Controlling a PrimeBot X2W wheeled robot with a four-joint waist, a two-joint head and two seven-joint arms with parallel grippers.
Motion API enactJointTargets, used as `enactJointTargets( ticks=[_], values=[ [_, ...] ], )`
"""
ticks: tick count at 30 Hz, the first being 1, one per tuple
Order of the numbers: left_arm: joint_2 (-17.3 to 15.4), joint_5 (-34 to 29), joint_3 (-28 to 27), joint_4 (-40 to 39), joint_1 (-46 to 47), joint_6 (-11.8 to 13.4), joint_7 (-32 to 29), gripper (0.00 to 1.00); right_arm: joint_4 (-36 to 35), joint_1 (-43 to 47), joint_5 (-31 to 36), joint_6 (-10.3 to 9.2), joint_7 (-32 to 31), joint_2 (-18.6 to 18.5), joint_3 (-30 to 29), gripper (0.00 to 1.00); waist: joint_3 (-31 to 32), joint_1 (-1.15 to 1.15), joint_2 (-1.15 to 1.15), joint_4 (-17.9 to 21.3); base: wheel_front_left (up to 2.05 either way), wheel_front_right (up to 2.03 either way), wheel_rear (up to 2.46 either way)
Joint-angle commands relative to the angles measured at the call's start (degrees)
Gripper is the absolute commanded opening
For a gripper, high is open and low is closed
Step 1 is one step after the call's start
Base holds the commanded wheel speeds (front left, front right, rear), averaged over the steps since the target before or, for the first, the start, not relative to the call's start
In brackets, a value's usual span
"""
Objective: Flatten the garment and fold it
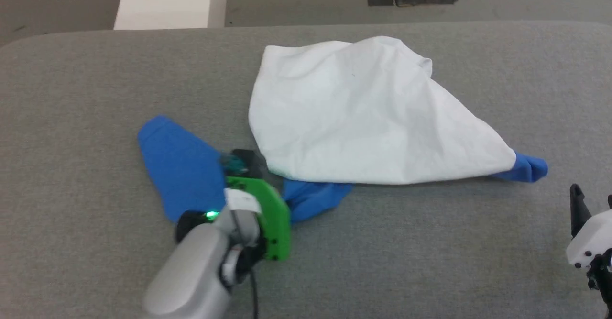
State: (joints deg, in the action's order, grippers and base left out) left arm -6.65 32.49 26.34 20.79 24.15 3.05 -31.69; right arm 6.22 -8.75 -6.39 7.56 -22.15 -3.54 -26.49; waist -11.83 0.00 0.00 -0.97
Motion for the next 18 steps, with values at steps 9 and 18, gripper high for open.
enactJointTargets(
  ticks=[9, 18],
  values=[
    [-14.6, 3.2, -11.5, -18.2, -9.8, 10.2, -9.6, 0.00, 1.6, 0.9, 0.8, -0.08, 0.9, 0.5, 1.8, 1.00, 4.9, 0.00, 0.00, -7.2, 0.00, 0.00, 0.00],
    [-18.4, 6.6, -22.4, -22.3, -18.8, 20.1, -12.7, 0.01, 2.2, 0.1, 1.2, -0.08, 1.3, 0.6, 3.6, 1.00, 5.0, 0.00, 0.00, -6.7, 0.00, 0.00, 0.00]
  ],
)
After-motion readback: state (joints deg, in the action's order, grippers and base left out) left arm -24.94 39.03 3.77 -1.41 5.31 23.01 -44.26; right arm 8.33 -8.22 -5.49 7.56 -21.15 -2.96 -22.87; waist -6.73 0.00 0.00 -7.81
